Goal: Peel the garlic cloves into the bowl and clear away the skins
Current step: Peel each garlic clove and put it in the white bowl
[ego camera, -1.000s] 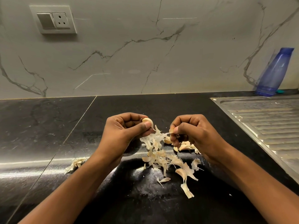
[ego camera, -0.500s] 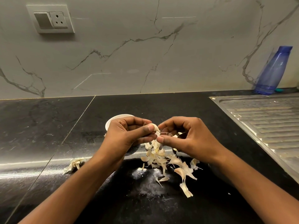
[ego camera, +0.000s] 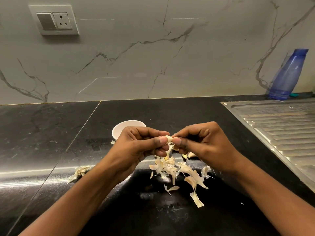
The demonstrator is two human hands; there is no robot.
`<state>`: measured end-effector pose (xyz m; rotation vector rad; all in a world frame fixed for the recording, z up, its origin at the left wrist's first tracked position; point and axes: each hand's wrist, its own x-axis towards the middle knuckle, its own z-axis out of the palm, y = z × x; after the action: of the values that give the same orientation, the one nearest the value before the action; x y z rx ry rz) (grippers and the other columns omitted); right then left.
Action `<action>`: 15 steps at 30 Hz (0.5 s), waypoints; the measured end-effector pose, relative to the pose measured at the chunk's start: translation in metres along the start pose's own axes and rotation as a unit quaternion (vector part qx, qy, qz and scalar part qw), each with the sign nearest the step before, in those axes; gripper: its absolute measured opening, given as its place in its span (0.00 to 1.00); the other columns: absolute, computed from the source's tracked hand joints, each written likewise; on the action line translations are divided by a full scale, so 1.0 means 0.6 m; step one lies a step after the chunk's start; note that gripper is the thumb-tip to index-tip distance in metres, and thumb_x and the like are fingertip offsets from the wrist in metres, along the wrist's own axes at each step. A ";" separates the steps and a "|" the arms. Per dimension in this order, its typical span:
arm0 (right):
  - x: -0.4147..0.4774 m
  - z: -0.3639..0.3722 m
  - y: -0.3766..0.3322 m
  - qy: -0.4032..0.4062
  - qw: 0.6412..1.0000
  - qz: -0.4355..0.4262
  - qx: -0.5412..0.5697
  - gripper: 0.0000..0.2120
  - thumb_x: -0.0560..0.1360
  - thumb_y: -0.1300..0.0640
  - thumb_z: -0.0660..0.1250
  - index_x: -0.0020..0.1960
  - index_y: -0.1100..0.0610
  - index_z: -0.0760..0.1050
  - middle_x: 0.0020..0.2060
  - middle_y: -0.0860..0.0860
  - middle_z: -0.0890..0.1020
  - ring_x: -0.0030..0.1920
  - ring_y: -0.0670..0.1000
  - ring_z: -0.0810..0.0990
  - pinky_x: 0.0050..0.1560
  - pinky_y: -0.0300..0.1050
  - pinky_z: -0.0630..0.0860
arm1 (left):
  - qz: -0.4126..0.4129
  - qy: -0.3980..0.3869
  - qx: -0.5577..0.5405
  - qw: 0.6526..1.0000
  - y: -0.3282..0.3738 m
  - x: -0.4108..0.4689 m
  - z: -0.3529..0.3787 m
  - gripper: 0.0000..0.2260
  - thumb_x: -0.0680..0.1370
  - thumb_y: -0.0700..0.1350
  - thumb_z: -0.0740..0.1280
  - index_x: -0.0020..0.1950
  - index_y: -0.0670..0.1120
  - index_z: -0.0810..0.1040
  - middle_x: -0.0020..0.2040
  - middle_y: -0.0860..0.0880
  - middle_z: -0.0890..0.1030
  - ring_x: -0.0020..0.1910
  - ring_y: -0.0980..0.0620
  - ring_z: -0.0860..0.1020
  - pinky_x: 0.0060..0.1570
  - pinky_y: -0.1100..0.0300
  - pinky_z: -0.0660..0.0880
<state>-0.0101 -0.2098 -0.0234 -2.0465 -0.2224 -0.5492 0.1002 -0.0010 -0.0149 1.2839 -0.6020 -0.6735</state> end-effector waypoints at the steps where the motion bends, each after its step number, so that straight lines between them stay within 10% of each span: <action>1: 0.000 -0.001 -0.001 -0.002 1.000 0.006 0.020 0.06 0.79 0.60 0.74 0.53 0.60 0.87 0.40 0.55 0.87 0.38 0.57 0.86 0.39 0.48 0.84 | -0.005 -0.005 -0.008 1.000 0.001 -0.001 0.000 0.13 0.72 0.36 0.74 0.55 0.33 0.86 0.43 0.34 0.85 0.38 0.45 0.83 0.39 0.61 0.82; 15: 0.008 0.005 -0.002 0.022 0.988 0.104 0.111 0.08 0.77 0.56 0.73 0.50 0.60 0.86 0.39 0.56 0.87 0.38 0.52 0.84 0.41 0.42 0.81 | -0.027 -0.035 -0.068 0.997 -0.001 0.006 -0.007 0.15 0.76 0.37 0.70 0.62 0.36 0.84 0.52 0.34 0.84 0.43 0.47 0.83 0.45 0.60 0.84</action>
<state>-0.0055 -0.2071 -0.0217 -1.8124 -0.0400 -0.4187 0.1056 -0.0008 -0.0159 1.1573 -0.5695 -0.7934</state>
